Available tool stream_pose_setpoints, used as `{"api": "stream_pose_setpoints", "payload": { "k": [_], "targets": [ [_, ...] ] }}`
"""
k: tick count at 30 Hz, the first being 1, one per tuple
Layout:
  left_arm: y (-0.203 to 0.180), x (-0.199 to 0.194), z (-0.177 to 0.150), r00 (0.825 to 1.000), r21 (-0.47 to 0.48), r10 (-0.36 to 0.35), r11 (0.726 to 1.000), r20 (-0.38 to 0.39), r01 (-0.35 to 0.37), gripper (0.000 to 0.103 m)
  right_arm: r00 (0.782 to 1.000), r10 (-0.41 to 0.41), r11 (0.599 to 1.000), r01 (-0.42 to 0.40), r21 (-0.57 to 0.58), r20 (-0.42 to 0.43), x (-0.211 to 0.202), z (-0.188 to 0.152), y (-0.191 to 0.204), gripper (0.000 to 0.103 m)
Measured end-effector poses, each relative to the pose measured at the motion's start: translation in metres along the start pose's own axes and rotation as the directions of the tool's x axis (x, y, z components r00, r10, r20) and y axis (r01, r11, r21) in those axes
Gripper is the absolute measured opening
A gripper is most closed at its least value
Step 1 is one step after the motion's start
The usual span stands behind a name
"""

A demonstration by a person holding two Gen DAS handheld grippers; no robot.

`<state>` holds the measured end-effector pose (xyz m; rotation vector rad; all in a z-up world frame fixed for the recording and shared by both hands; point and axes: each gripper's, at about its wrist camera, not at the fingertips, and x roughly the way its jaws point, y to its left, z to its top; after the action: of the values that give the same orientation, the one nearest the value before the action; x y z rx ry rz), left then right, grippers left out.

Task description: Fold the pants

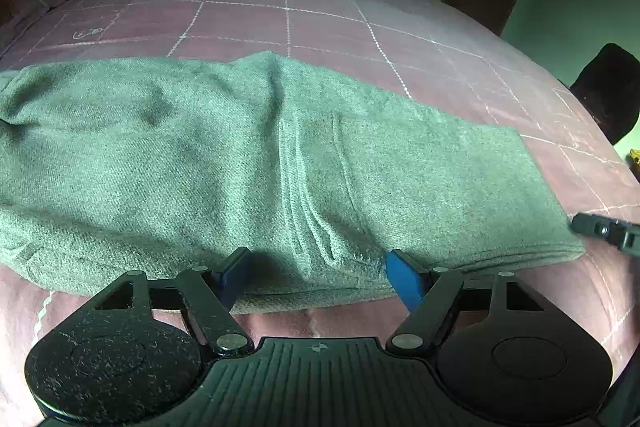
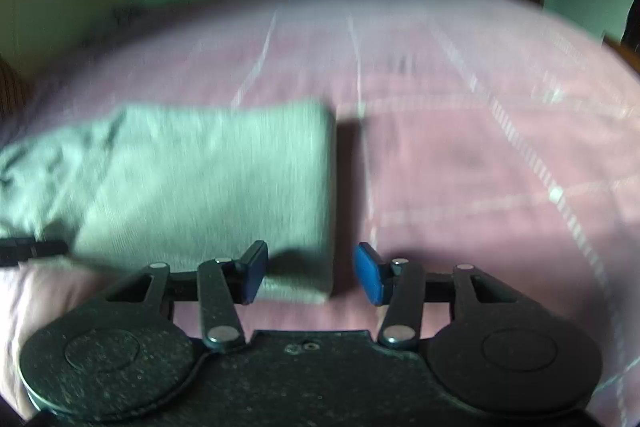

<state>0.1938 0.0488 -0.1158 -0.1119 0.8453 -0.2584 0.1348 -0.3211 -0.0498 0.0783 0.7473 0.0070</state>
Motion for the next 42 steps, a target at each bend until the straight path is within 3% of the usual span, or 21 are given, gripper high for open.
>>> {"api": "stream_pose_setpoints", "payload": {
  "k": [2,6,10,13,16,19,21,24,27,30,31,32,33,34,35,37,38,39,40,41,42],
  "targets": [
    [-0.001,0.001,-0.002,1.000,0.008,0.004,1.000,0.003,-0.004,0.075,1.000,-0.002,1.000,0.002,-0.005,0.004,0.002,0.001,0.000,0.048],
    [0.002,-0.004,-0.001,1.000,0.009,-0.002,1.000,0.010,0.002,0.076,0.994,-0.006,1.000,0.007,0.003,-0.107,0.024,-0.002,-0.004,0.052],
    [0.032,-0.036,0.000,0.990,-0.054,0.062,0.997,0.126,-0.055,0.076,1.000,-0.005,0.999,0.006,0.047,-0.013,0.003,0.001,-0.009,0.052],
    [0.086,-0.066,-0.002,0.964,-0.201,0.145,0.974,0.224,-0.100,0.076,0.999,0.005,0.998,-0.007,0.064,0.037,-0.009,-0.003,-0.019,0.052],
    [0.156,-0.085,-0.007,0.950,-0.401,0.217,0.909,0.226,-0.112,0.082,0.999,0.006,0.997,-0.010,0.077,0.050,-0.015,-0.008,-0.031,0.052],
    [0.214,-0.081,-0.016,0.950,-0.528,0.276,0.834,0.144,-0.162,0.082,0.999,0.006,0.997,-0.009,0.077,0.037,-0.017,-0.012,-0.038,0.053],
    [0.252,-0.063,-0.026,0.977,-0.646,0.160,0.762,0.138,-0.034,0.082,1.000,-0.009,0.997,0.007,0.077,0.021,-0.014,-0.014,-0.040,0.053],
    [0.292,-0.037,-0.035,0.966,-0.738,0.035,0.653,0.256,0.172,0.082,1.000,-0.018,0.995,0.018,0.095,0.005,-0.011,-0.016,-0.040,0.053],
    [0.316,-0.013,-0.030,0.929,-0.730,-0.068,0.599,0.364,0.329,0.082,0.999,-0.032,0.996,0.032,0.084,-0.001,-0.011,-0.017,-0.036,0.053],
    [0.329,0.011,-0.031,0.846,-0.700,-0.161,0.495,0.508,0.515,0.082,0.999,-0.042,0.997,0.042,0.072,-0.007,-0.014,-0.016,-0.034,0.053],
    [0.329,0.016,-0.032,0.824,-0.681,-0.167,0.487,0.541,0.546,0.082,0.999,-0.046,0.997,0.046,0.066,-0.009,-0.016,-0.016,-0.033,0.053],
    [0.326,0.020,-0.034,0.824,-0.678,-0.149,0.499,0.546,0.539,0.064,0.999,-0.049,0.997,0.050,0.061,-0.011,-0.016,-0.015,-0.033,0.054],
    [0.324,0.024,-0.035,0.843,-0.700,-0.133,0.498,0.521,0.511,0.014,0.998,-0.055,0.997,0.055,0.058,-0.012,-0.017,-0.014,-0.032,0.054],
    [0.324,0.025,-0.039,0.825,-0.705,-0.138,0.456,0.548,0.544,0.015,0.998,-0.060,0.997,0.061,0.057,-0.011,-0.018,-0.012,-0.032,0.054],
    [0.322,0.019,-0.040,0.782,-0.667,-0.145,0.442,0.606,0.599,0.015,0.998,-0.062,0.996,0.062,0.057,-0.008,-0.019,-0.011,-0.032,0.054],
    [0.313,0.001,-0.038,0.719,-0.568,-0.169,0.503,0.674,0.651,0.015,0.998,-0.066,0.996,0.066,0.059,0.006,-0.020,-0.006,-0.032,0.054],
    [0.309,-0.001,-0.039,0.721,-0.552,-0.173,0.533,0.671,0.642,0.015,0.998,-0.068,0.996,0.067,0.058,0.012,-0.021,-0.004,-0.031,0.054],
    [0.310,0.005,-0.040,0.770,-0.589,-0.146,0.562,0.621,0.581,0.015,0.998,-0.067,0.996,0.066,0.057,0.019,-0.021,-0.002,-0.031,0.054],
    [0.317,0.018,-0.044,0.846,-0.673,-0.096,0.561,0.525,0.482,0.015,0.997,-0.067,0.996,0.065,0.056,0.024,-0.021,-0.002,-0.031,0.055],
    [0.326,0.034,-0.050,0.894,-0.750,-0.082,0.515,0.440,0.416,0.015,0.998,-0.065,0.996,0.064,0.054,0.020,-0.019,-0.001,-0.032,0.056],
    [0.329,0.040,-0.051,0.889,-0.756,-0.094,0.492,0.448,0.433,0.015,0.998,-0.065,0.996,0.064,0.054,0.003,-0.013,0.000,-0.033,0.056]
  ]
}}
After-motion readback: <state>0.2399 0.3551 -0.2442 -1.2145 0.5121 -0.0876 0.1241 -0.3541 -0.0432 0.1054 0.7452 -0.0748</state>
